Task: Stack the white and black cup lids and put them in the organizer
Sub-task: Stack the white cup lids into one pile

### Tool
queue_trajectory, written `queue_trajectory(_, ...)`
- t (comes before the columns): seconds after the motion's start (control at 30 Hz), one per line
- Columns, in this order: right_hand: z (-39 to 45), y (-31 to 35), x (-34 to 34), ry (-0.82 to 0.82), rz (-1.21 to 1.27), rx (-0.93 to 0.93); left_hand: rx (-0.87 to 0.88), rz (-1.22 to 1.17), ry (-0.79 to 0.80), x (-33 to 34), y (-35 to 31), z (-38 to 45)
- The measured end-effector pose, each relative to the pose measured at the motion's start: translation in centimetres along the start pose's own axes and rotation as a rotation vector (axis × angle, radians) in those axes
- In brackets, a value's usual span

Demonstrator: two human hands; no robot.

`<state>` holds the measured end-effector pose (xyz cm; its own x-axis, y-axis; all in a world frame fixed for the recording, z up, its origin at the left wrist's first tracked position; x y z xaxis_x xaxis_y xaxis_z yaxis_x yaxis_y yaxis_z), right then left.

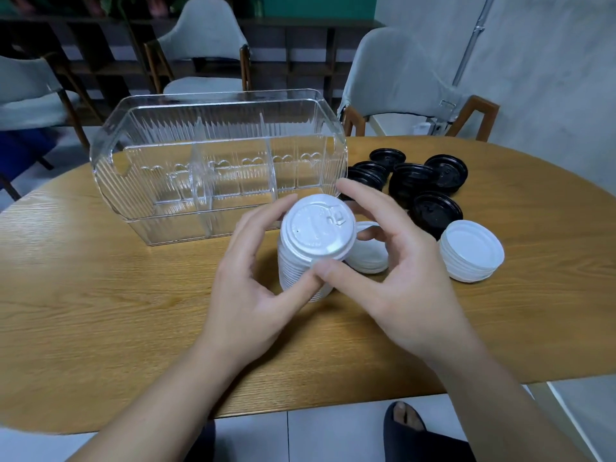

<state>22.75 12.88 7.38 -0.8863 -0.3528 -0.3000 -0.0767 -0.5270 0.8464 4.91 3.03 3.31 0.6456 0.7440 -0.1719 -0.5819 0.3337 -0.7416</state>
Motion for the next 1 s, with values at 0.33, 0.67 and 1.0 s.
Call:
queue_trajectory(0.33, 0.5, -1.2, 0.8, -0.106, -0.040, 0.075, -0.119, 0.054, 0.155, 0.1, 0.8, -0.2)
queue_trajectory(0.67, 0.1, -1.3, 3.0, -0.092, -0.158, 0.074, -0.282, 0.052, 0.180, 0.3, 1.4, -0.2)
queue_trajectory(1.0, 0.5, -1.2, 1.8, 0.026, -0.085, 0.126, -0.295, 0.046, 0.213, 0.3, 1.2, -0.1)
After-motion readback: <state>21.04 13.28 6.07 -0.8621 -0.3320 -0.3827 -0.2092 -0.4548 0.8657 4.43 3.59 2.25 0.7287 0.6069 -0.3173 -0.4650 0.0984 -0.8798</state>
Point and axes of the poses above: each hand's wrist, its own z-axis towards the middle knuckle, its own x-axis out of the palm, y = z × x, the point moved 1 cm from there along z, towards the middle knuckle, and after that the axes turned 10 degrees about -y, right-handed, at the moved point
